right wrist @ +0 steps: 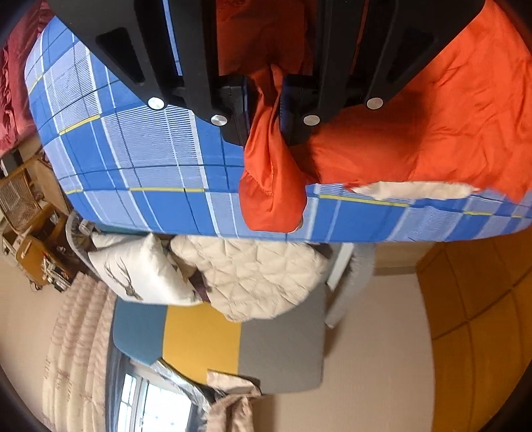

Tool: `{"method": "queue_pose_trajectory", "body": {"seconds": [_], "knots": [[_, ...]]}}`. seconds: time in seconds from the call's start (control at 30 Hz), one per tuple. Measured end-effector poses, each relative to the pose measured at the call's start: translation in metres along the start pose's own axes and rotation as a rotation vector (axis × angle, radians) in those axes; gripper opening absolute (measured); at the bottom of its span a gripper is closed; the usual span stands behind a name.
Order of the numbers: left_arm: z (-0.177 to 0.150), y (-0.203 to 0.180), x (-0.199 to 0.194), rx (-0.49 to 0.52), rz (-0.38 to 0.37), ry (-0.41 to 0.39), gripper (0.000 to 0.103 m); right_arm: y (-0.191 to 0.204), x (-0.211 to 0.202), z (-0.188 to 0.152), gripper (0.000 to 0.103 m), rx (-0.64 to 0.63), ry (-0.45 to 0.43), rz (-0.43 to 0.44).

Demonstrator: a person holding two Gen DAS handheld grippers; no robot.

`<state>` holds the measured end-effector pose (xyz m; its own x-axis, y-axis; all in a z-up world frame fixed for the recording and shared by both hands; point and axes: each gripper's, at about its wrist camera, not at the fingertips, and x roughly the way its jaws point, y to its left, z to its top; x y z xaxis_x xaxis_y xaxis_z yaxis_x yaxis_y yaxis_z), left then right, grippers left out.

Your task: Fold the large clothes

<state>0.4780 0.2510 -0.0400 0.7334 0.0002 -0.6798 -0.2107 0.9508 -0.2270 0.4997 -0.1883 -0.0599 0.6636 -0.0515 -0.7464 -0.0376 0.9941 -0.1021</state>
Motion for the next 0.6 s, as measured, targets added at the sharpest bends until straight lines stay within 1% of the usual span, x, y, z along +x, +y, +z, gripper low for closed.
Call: {"method": "queue_pose_trajectory", "body": {"seconds": [0.03,0.07,0.1,0.17,0.2,0.23,0.27,0.3,0.33,0.37,0.4,0.43,0.5,0.53,0.6], "knots": [[0.0,0.001,0.007,-0.009,0.002,0.012,0.0,0.0,0.01,-0.002,0.013,0.014,0.018,0.007],[-0.001,0.001,0.014,-0.003,0.03,0.017,0.0,0.001,0.014,-0.004,0.013,0.011,0.024,0.002],[-0.002,0.002,0.021,-0.011,0.036,0.027,0.0,0.002,0.019,-0.007,0.013,0.007,0.033,0.001],[-0.007,0.002,0.021,-0.017,0.018,0.024,0.0,0.004,0.027,-0.013,0.013,-0.003,0.042,-0.006],[-0.009,0.001,0.021,-0.008,0.015,0.029,0.0,0.004,0.029,-0.014,0.013,-0.003,0.045,-0.004],[-0.011,0.003,0.021,-0.01,-0.006,0.043,0.0,0.003,0.03,-0.015,0.013,-0.004,0.046,0.0],[-0.013,0.005,0.018,-0.019,-0.024,0.05,0.008,0.003,0.029,-0.015,0.013,-0.003,0.043,0.003],[-0.015,0.009,0.014,-0.02,-0.027,0.048,0.025,0.002,0.028,-0.015,0.013,-0.001,0.042,0.008],[-0.017,0.015,0.009,-0.037,-0.06,0.052,0.067,0.001,0.028,-0.015,0.013,0.001,0.041,0.013],[-0.02,0.022,0.005,-0.071,-0.092,0.053,0.078,0.001,0.028,-0.015,0.013,-0.002,0.041,0.013],[-0.022,0.029,0.001,-0.099,-0.127,0.064,0.077,0.002,0.027,-0.016,0.013,-0.007,0.041,0.012],[-0.023,0.033,-0.002,-0.108,-0.146,0.075,0.077,0.003,0.028,-0.016,0.013,-0.011,0.04,0.011],[-0.027,0.038,-0.001,-0.101,-0.174,0.106,0.077,0.003,0.029,-0.016,0.013,-0.011,0.045,0.012],[-0.031,0.038,0.004,-0.09,-0.191,0.145,0.075,0.003,0.029,-0.015,0.013,-0.01,0.045,0.012],[-0.038,0.039,0.014,-0.082,-0.185,0.199,0.069,0.004,0.03,-0.015,0.013,-0.01,0.046,0.009]]}}
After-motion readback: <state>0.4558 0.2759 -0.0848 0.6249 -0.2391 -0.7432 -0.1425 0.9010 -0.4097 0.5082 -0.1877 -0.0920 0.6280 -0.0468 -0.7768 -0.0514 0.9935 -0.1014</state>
